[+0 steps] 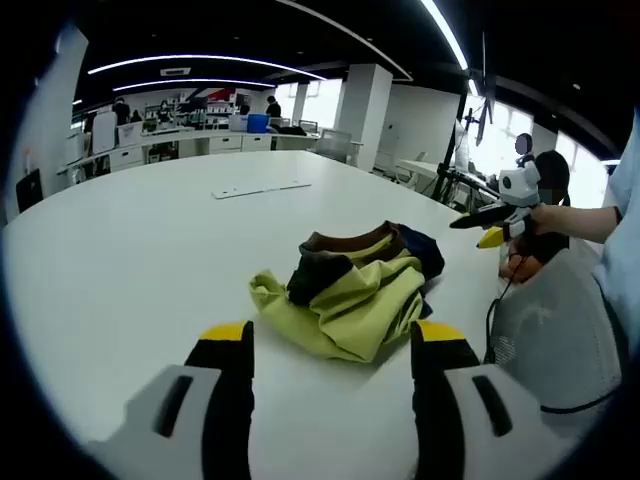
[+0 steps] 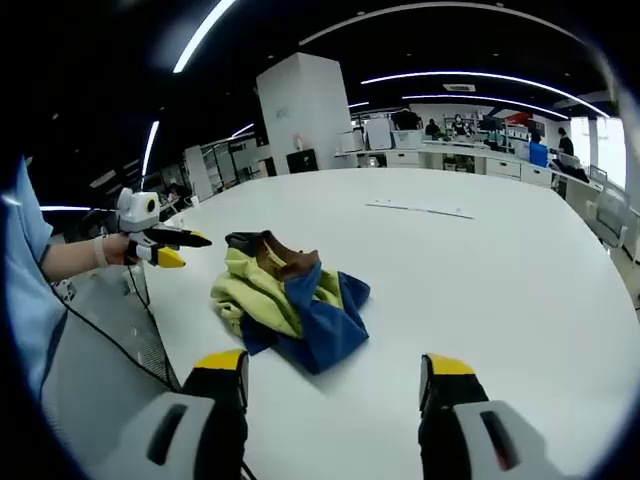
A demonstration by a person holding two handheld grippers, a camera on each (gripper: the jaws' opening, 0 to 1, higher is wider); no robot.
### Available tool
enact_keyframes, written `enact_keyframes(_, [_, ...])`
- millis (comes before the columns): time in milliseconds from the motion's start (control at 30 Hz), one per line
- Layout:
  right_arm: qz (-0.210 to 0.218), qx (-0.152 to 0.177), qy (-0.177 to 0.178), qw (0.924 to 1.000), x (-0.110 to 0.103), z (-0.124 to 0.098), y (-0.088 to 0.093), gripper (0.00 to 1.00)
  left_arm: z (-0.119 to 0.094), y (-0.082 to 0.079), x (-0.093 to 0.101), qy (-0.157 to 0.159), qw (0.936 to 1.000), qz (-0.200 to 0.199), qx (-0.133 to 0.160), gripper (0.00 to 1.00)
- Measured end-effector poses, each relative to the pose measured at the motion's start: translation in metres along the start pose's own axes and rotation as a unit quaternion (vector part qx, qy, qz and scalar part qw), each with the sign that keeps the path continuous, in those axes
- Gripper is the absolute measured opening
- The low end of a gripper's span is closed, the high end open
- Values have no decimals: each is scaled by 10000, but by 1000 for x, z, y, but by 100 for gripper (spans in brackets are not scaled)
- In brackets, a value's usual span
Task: Fold the garment on the visible template until the final outline fits inside the template.
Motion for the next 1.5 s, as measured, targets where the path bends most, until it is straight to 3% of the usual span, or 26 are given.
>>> enact_keyframes(300, [-157, -14, 29, 9999, 4, 16, -14, 58, 15, -10, -6, 47, 9999, 88, 68, 38])
enact_keyframes(433, [-257, -23, 105, 9996, 3, 22, -19, 47, 20, -11, -8, -7, 9999, 112, 67, 33])
enact_keyframes(567, [-488, -66, 205, 9986, -6, 28, -22, 28, 23, -12, -9, -88, 9998, 157, 92, 28])
enact_keyframes(733, [-861, -18, 394, 9955, -19, 36, -27, 18, 26, -15, -9, -193, 9997, 131, 112, 23])
enact_keyframes(1133, [-1392, -393, 734, 9868, -22, 58, -22, 10, 33, -24, -5, -202, 9993, 298, 127, 18])
enact_keyframes(1500, [-1222, -418, 728, 9889, -20, 55, -16, 6, 40, -25, -5, -177, 9983, 555, 29, 9])
Point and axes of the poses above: the point that each gripper's makers call its tool centre point, and the gripper's own axes: z roughly forward along the fingers, x roughly to its right, y roughly out of its underside, the point moved 10 cm from there along -z, roughly backward along the fingers, and after that the axes turned 9 degrees about -x, right-handed, at the moved point
